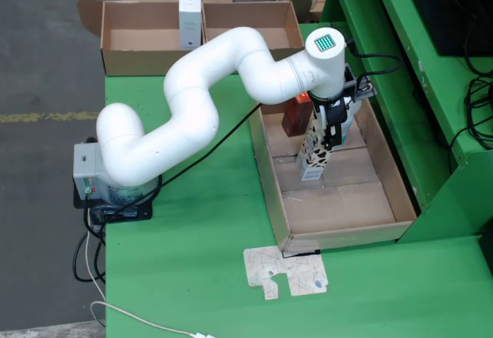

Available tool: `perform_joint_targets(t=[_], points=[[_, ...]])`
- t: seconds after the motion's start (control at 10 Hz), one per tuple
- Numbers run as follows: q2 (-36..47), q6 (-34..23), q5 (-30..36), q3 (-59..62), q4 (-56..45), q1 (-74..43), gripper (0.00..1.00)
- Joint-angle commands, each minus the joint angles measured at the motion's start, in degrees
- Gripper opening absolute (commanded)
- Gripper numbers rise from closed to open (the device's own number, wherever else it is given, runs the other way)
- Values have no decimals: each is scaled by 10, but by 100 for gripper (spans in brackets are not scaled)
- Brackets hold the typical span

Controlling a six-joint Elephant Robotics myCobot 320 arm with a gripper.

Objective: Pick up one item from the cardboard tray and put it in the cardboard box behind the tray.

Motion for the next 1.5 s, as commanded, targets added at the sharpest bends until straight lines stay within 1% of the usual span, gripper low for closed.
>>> perform_joint_targets(t=[0.0,0.3,0.4,0.6,0.7,1.4], points=[[15,-1,-5,12,7,-4,0],[15,-1,-5,12,7,-4,0],[31,-2,-20,12,39,-6,0],[31,-2,-20,12,39,-6,0],[30,-3,-35,12,77,-7,0],[55,-3,-50,12,99,-9,0]])
